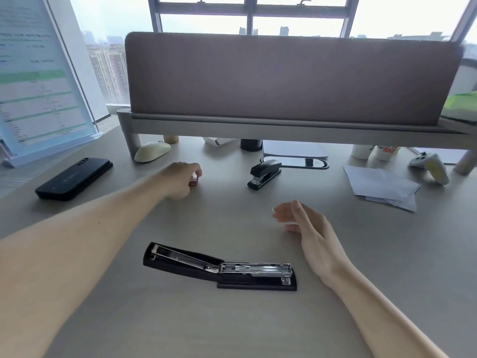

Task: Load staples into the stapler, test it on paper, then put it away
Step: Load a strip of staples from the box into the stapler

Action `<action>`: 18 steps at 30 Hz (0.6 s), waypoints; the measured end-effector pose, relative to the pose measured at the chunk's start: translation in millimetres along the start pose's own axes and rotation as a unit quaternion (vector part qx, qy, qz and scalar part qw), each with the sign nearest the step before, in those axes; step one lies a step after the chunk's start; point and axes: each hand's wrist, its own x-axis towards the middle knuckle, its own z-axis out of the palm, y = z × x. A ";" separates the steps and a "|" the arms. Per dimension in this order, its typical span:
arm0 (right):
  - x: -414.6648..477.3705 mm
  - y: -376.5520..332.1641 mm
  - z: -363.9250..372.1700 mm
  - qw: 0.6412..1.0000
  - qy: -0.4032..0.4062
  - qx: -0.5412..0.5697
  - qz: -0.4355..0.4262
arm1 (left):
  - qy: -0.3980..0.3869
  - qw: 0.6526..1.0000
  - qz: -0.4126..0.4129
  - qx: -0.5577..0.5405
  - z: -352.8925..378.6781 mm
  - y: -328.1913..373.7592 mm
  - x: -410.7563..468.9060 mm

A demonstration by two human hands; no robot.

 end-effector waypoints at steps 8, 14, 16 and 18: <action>0.6 -0.8 -0.6 1.000 0.005 -0.024 0.007 | 0.024 0.990 0.090 -0.105 -13.4 38.7 -27.9; -13.3 -9.7 0.7 0.998 0.025 -0.058 -0.008 | -0.003 0.974 0.211 -0.085 -1.4 111.0 -85.9; -20.3 -11.2 -2.2 0.996 0.045 -0.073 -0.013 | -0.007 0.972 0.221 -0.082 6.5 121.0 -94.0; -25.5 -11.9 -4.7 0.995 0.054 -0.084 -0.017 | -0.016 0.971 0.220 -0.096 12.8 124.2 -99.3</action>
